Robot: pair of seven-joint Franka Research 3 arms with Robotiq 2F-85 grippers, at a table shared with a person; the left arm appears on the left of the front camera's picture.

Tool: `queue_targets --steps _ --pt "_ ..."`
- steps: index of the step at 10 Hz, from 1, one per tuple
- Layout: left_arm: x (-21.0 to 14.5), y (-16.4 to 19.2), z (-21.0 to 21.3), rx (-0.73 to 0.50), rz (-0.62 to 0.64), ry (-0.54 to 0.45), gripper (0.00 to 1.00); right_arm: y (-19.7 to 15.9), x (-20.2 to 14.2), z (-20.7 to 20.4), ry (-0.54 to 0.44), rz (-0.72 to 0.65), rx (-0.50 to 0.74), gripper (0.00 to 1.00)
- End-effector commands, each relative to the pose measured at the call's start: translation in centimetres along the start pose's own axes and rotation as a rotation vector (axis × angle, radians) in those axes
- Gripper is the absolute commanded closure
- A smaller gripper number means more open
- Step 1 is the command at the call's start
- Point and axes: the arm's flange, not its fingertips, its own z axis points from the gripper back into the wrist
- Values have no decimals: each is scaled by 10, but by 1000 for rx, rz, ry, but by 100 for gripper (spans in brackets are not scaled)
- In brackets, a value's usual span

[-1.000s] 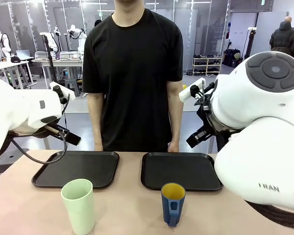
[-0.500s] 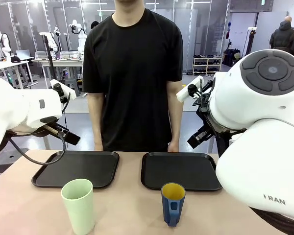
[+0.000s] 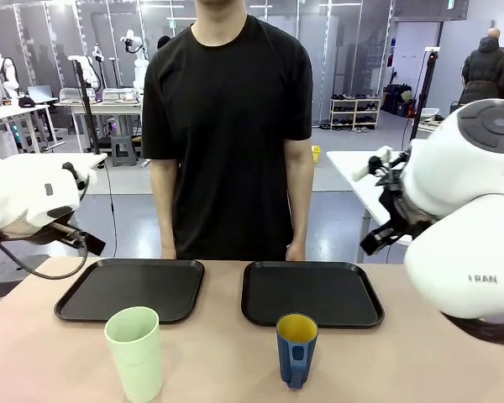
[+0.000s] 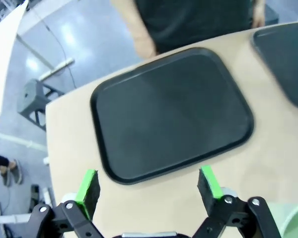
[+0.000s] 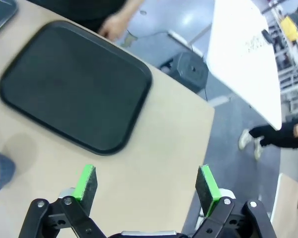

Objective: Sort and store the cups by type.
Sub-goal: Pick up the Reusable plastic cup.

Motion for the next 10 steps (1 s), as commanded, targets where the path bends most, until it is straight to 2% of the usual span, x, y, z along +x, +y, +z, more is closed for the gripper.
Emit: queue_targets --steps 1,4,9,10 --pt "-21 31 -30 35 33 -6 0 -28 -8 -31 47 -42 -53 0" --pt "-50 67 -61 73 146 51 0 -60 -26 -74 95 -142 9 0" --pt "-57 72 -62 42 220 56 0 -66 -29 -81 124 -173 35 0" --pt "-55 78 -67 48 178 86 0 -67 -35 -86 134 -164 12 0"
